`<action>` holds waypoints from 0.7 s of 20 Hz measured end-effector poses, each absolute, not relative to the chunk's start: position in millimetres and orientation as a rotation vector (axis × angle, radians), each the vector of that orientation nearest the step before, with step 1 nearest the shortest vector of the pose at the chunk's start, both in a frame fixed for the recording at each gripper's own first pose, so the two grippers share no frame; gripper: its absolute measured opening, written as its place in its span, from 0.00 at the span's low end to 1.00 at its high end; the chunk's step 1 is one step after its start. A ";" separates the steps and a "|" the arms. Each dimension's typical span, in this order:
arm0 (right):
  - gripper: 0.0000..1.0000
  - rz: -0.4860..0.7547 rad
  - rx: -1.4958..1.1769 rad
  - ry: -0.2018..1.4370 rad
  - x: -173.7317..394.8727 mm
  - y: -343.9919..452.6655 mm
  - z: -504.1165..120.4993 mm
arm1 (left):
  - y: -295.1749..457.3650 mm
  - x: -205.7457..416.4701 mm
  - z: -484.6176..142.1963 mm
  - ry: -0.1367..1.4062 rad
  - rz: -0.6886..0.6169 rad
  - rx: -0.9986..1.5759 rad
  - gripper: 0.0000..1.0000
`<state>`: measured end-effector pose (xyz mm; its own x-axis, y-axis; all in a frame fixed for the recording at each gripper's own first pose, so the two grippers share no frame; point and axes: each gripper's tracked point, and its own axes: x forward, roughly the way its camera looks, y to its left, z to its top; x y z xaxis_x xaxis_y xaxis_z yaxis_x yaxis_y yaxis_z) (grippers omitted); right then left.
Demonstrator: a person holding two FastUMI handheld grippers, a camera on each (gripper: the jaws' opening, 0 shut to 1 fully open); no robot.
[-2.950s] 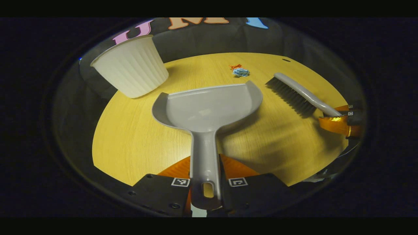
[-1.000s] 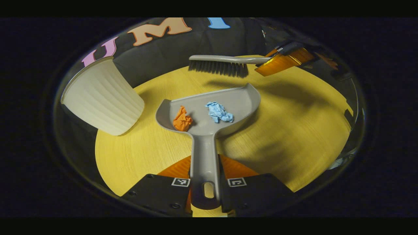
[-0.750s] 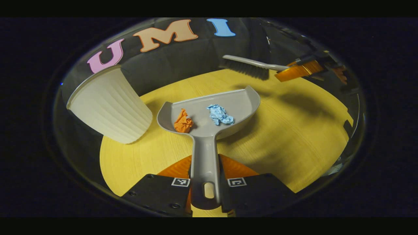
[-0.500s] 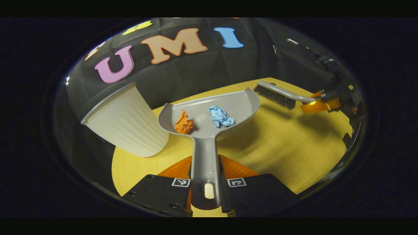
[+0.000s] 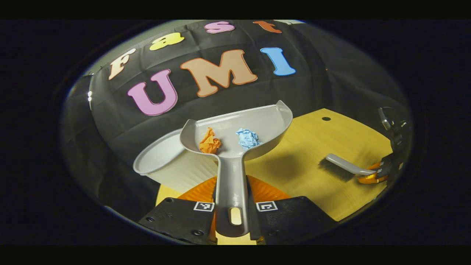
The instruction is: Pick up the small broom and dustpan from the desktop, sweep the trash into the dustpan with the broom, and then empty the trash into the garbage bin.
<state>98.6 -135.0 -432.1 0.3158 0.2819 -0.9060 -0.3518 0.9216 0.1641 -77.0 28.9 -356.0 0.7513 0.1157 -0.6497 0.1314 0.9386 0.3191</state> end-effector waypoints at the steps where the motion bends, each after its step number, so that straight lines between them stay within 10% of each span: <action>1: 0.13 0.420 -0.064 1.181 99.3 -137.1 -432.7 | 35.1 -76.5 -352.8 0.712 0.014 0.374 0.27; 14: 0.13 0.474 -0.088 1.222 96.7 -138.7 -432.9 | 235.8 -65.2 -289.0 0.750 0.285 0.830 0.26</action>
